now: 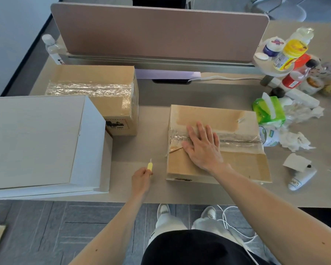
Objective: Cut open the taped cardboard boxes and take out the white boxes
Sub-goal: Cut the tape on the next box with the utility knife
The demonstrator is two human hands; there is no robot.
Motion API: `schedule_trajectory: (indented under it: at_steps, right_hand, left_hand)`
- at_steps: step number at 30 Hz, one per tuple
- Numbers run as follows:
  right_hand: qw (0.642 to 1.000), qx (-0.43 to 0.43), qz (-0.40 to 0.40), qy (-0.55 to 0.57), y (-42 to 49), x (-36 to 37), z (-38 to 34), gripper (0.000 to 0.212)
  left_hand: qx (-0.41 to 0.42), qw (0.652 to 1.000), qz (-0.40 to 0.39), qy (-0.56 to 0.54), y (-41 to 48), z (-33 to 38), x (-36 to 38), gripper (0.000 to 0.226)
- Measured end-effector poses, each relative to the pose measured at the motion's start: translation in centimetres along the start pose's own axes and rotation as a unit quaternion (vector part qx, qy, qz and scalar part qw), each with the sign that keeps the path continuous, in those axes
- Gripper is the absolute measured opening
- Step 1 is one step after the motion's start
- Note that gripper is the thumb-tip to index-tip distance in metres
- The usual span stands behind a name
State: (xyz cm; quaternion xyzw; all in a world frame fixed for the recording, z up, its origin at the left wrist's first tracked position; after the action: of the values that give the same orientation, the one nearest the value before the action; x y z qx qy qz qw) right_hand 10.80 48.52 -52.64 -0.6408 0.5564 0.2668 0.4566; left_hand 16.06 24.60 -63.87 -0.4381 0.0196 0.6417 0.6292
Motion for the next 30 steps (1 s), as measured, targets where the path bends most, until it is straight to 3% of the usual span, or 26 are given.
schedule_trajectory:
  at_steps: [4, 9, 18, 24, 27, 30]
  right_hand:
    - [1.0, -0.003, 0.005, -0.004, 0.0, -0.1, 0.0, 0.064]
    - [1.0, -0.009, -0.003, 0.0, 0.0, -0.1, 0.1, 0.063]
    - [0.999, -0.032, -0.022, 0.034, -0.1, -0.6, 0.1, 0.063]
    - [0.994, -0.05, -0.058, 0.072, -0.2, -1.8, 0.4, 0.064]
    - [0.991, -0.058, -0.061, 0.103, -0.4, -3.0, 0.8, 0.058]
    - [0.99, -0.047, -0.015, 0.13, -0.6, -4.7, 1.9, 0.043]
  left_hand:
    - [0.023, 0.994, -0.007, 0.105, 0.3, -0.4, 0.7, 0.043]
    - [0.002, 0.993, -0.001, 0.119, 0.2, -1.1, 0.5, 0.015]
    - [-0.034, 0.981, -0.021, 0.19, 0.3, -2.2, 0.1, 0.004]
    - [-0.051, 0.977, 0.002, 0.208, 0.6, -1.1, -1.5, 0.026]
    - [-0.013, 0.986, 0.05, 0.156, 0.7, 3.0, -3.1, 0.027]
    - [0.095, 0.985, 0.124, 0.072, 1.0, 11.1, -5.1, 0.017]
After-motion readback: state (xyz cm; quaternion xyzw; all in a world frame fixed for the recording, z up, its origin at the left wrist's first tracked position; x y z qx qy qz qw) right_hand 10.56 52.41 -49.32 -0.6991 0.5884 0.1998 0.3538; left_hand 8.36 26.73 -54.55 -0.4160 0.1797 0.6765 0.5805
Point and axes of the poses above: each hand's wrist, its own y-axis towards the middle knuckle, its own x-axis out of the palm, z = x × y, the point moved 7 cm from there along y, towards the middle knuckle, and after that the axes turned 12 degrees about y, right-handed, at the moved point
